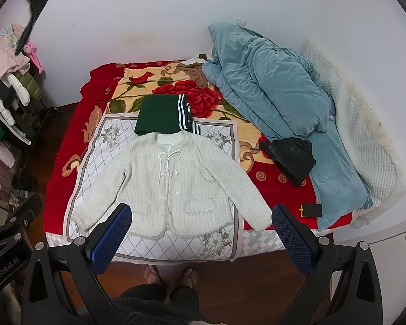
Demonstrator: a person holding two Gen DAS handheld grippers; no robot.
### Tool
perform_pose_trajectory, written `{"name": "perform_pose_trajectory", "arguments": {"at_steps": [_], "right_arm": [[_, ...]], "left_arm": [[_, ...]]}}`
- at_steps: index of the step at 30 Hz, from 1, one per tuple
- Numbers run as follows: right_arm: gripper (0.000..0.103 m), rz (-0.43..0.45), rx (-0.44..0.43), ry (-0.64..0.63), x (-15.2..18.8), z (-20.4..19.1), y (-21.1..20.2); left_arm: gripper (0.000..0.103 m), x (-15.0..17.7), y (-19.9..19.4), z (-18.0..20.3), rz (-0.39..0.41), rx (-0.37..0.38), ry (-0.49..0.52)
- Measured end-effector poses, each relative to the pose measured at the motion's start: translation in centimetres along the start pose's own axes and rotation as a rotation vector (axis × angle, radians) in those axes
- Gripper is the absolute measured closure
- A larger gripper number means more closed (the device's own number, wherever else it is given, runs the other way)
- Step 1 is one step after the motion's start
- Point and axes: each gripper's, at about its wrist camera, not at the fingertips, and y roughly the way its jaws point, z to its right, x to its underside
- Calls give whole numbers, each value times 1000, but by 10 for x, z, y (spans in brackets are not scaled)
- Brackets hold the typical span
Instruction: Fold large clothes
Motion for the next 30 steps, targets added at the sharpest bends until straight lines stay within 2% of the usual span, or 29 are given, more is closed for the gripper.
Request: {"name": "perform_pose_trajectory", "arguments": {"at_steps": [30], "right_arm": [[0, 4, 4, -1, -2, -2, -3]], "left_arm": [[0, 0, -4, 5, 6, 4, -4]]}}
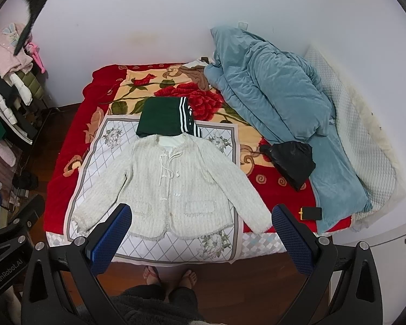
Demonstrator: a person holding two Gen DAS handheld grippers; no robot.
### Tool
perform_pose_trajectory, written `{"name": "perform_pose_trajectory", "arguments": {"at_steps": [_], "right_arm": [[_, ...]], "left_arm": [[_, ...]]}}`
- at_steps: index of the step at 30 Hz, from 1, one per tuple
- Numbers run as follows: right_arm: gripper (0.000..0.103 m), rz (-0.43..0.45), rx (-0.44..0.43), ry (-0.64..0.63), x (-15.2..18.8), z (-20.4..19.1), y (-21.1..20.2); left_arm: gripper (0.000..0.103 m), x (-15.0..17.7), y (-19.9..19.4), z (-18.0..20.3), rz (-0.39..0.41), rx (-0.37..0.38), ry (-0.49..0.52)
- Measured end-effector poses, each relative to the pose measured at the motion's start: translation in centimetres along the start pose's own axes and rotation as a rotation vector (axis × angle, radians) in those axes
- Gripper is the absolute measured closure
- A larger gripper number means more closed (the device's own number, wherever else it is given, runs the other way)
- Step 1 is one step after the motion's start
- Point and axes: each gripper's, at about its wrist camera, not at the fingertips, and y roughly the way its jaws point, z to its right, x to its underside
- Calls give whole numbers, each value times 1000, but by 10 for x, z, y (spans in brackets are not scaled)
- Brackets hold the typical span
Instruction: Fold large clothes
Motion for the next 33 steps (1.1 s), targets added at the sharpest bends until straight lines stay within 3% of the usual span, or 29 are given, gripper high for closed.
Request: {"name": "perform_pose_trajectory", "arguments": {"at_steps": [28, 33], "right_arm": [[0, -4, 6, -6, -2, -2, -5], [0, -17, 11, 22, -3, -8, 1]], "left_arm": [[0, -6, -7, 2, -2, 10, -6], [0, -19, 10, -3, 18, -7, 10]]}}
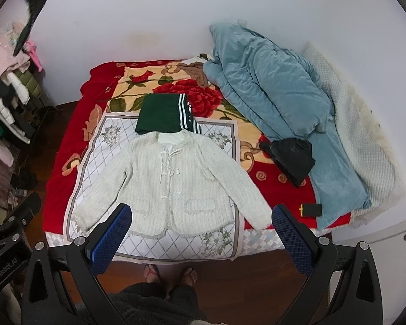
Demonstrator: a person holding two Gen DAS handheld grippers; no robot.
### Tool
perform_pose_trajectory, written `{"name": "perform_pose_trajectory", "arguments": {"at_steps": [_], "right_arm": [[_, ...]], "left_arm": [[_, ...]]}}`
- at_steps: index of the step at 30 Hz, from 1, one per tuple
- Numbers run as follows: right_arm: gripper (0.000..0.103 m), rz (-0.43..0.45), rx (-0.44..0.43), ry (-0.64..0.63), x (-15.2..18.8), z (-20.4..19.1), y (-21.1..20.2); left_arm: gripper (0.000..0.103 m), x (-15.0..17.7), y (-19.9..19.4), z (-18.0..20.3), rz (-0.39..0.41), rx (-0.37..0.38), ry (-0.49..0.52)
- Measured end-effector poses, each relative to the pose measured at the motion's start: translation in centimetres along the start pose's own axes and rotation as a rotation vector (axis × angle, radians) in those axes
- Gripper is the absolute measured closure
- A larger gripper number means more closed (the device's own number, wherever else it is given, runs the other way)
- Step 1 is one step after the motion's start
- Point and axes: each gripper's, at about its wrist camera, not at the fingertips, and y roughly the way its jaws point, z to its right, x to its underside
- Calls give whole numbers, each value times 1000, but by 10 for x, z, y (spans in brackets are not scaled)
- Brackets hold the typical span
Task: Fold large clothes
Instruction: 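Grasp the cardigan sleeve cuff with the right tool and lift it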
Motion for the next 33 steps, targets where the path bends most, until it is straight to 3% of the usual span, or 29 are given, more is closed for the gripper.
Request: {"name": "perform_pose_trajectory", "arguments": {"at_steps": [3, 8, 10, 11, 12, 15, 21, 25, 29, 31, 33], "right_arm": [[0, -8, -11, 67, 2, 8, 27], [0, -74, 0, 276, 16, 57, 115], [13, -120, 13, 388, 31, 88, 165], [28, -159, 28, 449, 42, 107, 196], [36, -180, 30, 478, 49, 115, 212], [36, -265, -6, 665, 88, 163, 291], [30, -351, -171, 1084, 190, 246, 476], [30, -400, -202, 1321, 249, 274, 575], [30, -401, -191, 1483, 285, 295, 649], [52, -350, -182, 1563, 295, 304, 671], [84, -301, -102, 1596, 294, 307, 666]], "left_arm": [[0, -2, 29, -7, 31, -24, 6], [0, -6, 116, 3, 28, -105, 40], [0, -4, 148, 11, 6, -126, 56], [0, -3, 175, 21, -18, -144, 65], [0, 1, 187, 25, -27, -150, 69], [0, 11, 242, 48, -69, -184, 84], [0, 42, 360, 101, -215, -245, 85], [0, 67, 431, 135, -324, -254, 109], [0, 83, 485, 173, -362, -250, 147], [0, 89, 506, 192, -383, -231, 163], [0, 90, 519, 209, -394, -201, 172]]}}
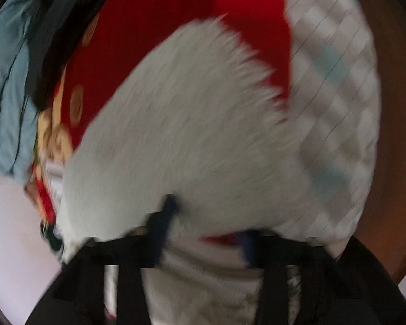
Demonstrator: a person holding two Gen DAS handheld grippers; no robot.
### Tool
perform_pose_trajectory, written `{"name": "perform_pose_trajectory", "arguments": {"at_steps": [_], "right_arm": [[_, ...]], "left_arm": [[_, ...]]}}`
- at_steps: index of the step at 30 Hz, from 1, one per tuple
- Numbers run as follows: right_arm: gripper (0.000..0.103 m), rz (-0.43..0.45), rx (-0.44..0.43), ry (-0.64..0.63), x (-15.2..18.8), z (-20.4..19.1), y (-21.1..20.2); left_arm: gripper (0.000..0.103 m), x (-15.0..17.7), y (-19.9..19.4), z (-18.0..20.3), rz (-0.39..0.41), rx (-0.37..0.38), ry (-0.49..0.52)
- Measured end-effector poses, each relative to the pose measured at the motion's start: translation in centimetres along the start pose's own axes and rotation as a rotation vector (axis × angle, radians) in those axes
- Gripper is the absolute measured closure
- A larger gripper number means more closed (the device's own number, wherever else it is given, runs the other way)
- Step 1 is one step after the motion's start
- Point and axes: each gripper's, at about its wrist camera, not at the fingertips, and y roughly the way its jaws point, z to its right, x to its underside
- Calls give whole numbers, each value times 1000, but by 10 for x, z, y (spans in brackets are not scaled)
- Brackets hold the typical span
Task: Fold large clothes
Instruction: 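Grasp the cardigan sleeve cuff with the right tool and lift it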
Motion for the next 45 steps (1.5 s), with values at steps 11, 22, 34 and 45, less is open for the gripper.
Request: {"name": "perform_pose_trajectory", "arguments": {"at_steps": [11, 22, 34, 45], "right_arm": [[60, 142, -73, -143, 1, -49, -8], [98, 283, -179, -128, 15, -110, -18], [98, 188, -265, -818, 188, -346, -40], [96, -81, 47, -1597, 493, -397, 177]], "left_arm": [[0, -17, 11, 63, 68, 101, 64], [0, -22, 39, 28, 28, 82, -43], [0, -39, 52, -124, 35, 0, -339], [0, 37, 120, -280, -99, -174, -584]]}}
